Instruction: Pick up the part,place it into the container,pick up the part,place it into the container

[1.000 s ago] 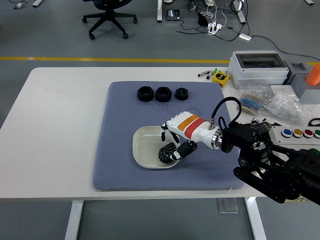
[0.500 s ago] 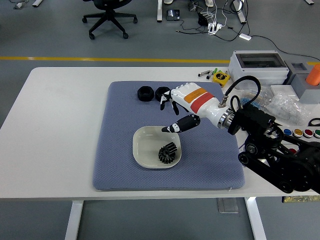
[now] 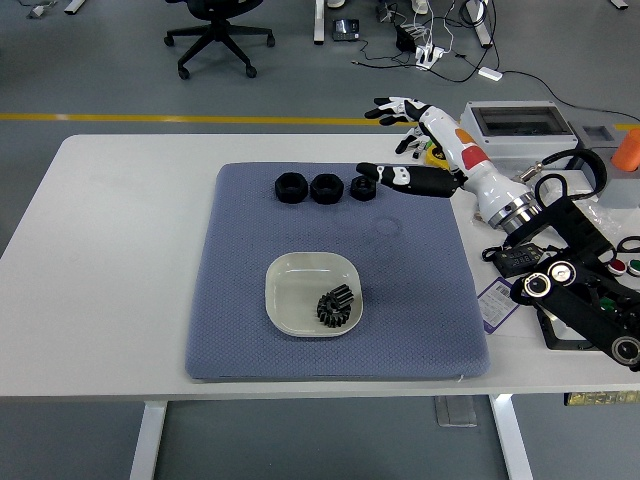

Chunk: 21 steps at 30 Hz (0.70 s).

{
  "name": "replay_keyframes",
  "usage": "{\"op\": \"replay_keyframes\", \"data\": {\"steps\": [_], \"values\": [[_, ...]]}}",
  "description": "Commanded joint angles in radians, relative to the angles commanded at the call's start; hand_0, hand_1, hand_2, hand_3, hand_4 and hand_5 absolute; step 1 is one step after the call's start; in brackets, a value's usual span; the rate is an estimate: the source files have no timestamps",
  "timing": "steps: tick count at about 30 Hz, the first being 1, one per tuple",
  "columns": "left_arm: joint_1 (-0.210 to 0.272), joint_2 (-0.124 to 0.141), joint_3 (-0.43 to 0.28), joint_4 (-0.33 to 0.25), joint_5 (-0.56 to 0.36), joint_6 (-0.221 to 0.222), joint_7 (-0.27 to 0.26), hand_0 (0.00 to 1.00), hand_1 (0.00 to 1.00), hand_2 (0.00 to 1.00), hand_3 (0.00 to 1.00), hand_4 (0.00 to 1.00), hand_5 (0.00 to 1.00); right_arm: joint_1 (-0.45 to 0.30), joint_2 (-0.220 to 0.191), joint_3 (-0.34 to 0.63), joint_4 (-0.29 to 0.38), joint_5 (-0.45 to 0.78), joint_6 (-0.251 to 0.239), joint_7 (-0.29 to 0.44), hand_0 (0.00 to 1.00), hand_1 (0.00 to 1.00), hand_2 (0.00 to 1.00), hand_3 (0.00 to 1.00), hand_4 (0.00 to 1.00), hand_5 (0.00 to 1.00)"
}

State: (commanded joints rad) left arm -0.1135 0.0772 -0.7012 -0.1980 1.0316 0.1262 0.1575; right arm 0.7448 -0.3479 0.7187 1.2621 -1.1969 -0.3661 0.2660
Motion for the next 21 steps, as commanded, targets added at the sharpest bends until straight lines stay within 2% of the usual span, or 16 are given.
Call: {"op": "replay_keyframes", "data": {"steps": [3,4,9,10,12,15,16,17,21], "values": [[-0.001,-0.001,0.001,-0.001,0.002,-0.001,0.0,0.741,0.687,0.632,0.582,0.636,0.619,-0.032,-0.002,0.047,0.001,0.123,-0.001,0.019,0.892,0.856,0.906,0.905,0.998,0.663],[-0.001,0.0,0.004,-0.002,-0.001,-0.001,0.0,0.741,0.688,0.633,0.582,0.635,0.62,-0.04,-0.004,0.058,0.001,0.162,0.001,0.021,0.941,0.876,0.911,0.919,0.998,0.731],[-0.001,0.004,0.041,-0.004,-0.051,0.005,-0.008,0.741,0.688,0.633,0.582,0.635,0.62,-0.1,-0.035,0.113,-0.006,0.373,0.027,0.017,0.941,0.876,0.911,0.919,0.998,0.731],[-0.001,0.004,0.042,-0.003,-0.053,0.005,-0.009,0.741,0.689,0.633,0.582,0.634,0.618,-0.11,-0.039,0.12,-0.007,0.409,0.03,0.017,0.948,0.876,0.902,0.907,0.998,0.788],[-0.001,0.004,0.042,-0.003,-0.053,0.006,-0.01,0.741,0.689,0.633,0.582,0.634,0.618,-0.138,-0.047,0.14,-0.008,0.467,0.035,0.02,0.948,0.876,0.902,0.907,0.998,0.788],[-0.003,0.003,0.04,-0.002,-0.048,0.005,-0.01,0.741,0.689,0.633,0.582,0.634,0.618,-0.172,-0.048,0.163,-0.009,0.515,0.037,0.02,0.948,0.876,0.902,0.907,0.998,0.788],[-0.003,0.003,0.039,-0.002,-0.047,0.005,-0.01,0.741,0.689,0.632,0.581,0.635,0.62,-0.189,-0.048,0.172,-0.007,0.526,0.039,0.012,0.916,0.845,0.868,0.883,0.998,0.842],[-0.003,0.002,0.039,-0.002,-0.046,0.005,-0.01,0.741,0.689,0.632,0.581,0.635,0.62,-0.194,-0.047,0.174,-0.007,0.529,0.04,0.01,0.916,0.845,0.868,0.883,0.998,0.842],[-0.005,0.002,0.035,-0.002,-0.034,0.002,-0.009,0.741,0.689,0.632,0.581,0.635,0.62,-0.248,-0.033,0.205,0.014,0.519,-0.003,-0.052,0.916,0.845,0.868,0.883,0.998,0.842]]}}
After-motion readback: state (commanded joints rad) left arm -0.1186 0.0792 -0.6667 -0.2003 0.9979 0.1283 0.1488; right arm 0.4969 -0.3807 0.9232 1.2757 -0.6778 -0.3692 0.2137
